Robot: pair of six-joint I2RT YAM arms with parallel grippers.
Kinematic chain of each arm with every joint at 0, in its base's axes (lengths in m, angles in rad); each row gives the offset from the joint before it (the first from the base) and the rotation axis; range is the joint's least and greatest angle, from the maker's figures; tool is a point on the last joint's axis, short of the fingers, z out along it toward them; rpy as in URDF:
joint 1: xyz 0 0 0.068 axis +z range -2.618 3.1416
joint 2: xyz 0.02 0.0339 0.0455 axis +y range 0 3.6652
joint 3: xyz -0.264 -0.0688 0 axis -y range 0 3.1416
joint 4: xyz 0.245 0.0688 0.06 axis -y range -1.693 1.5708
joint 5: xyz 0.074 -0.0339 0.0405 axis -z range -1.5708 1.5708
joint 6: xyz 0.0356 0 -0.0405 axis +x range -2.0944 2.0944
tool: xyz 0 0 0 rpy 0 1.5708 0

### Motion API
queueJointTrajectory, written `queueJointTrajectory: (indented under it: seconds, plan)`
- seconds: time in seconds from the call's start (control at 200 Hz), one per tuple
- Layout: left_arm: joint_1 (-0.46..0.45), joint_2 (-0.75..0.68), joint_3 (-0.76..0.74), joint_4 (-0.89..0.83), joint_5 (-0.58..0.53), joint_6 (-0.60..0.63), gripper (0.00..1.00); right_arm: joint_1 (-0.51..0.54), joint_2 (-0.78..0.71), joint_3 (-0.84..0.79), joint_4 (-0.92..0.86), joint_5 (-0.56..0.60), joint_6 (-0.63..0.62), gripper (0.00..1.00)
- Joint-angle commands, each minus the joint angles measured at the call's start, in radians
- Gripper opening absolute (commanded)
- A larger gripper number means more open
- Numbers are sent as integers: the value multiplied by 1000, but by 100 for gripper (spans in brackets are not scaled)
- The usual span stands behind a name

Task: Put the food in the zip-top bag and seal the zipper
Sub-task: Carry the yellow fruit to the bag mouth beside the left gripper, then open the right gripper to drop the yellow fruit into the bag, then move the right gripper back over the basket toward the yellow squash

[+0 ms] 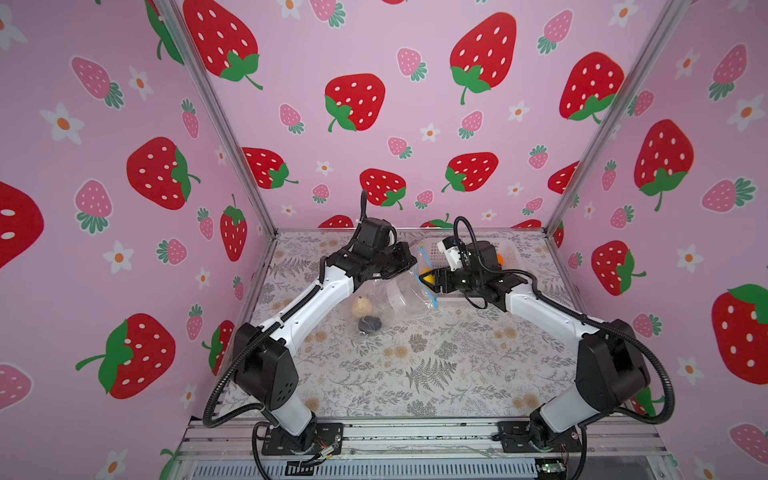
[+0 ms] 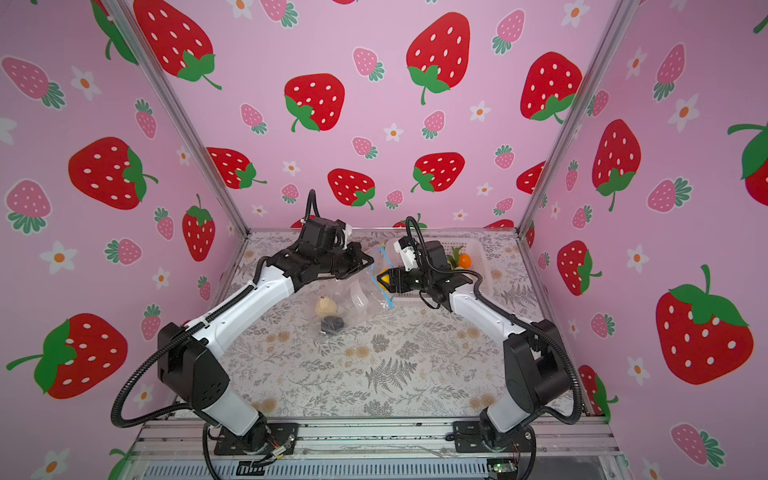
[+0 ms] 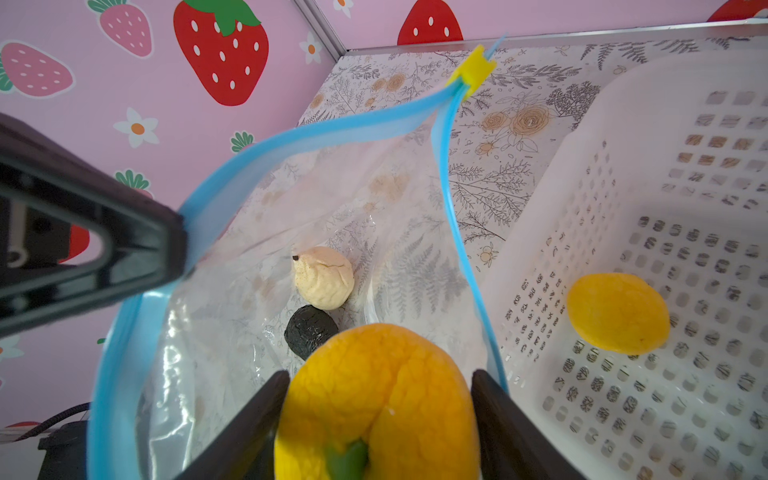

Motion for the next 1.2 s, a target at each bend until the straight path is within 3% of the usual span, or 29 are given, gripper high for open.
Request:
queueJointTrajectory:
  seconds: [0.0, 0.595, 1.195]
  plan:
    - [-5, -15, 36, 1, -4, 0, 0, 1, 10, 19, -10, 6, -18, 73]
    - [-4, -13, 29, 2, -3, 0, 0, 0, 5, 17, -16, 10, -21, 73]
    - [-3, -22, 7, 11, -5, 0, 0, -42, -154, 72, -137, 114, -118, 70]
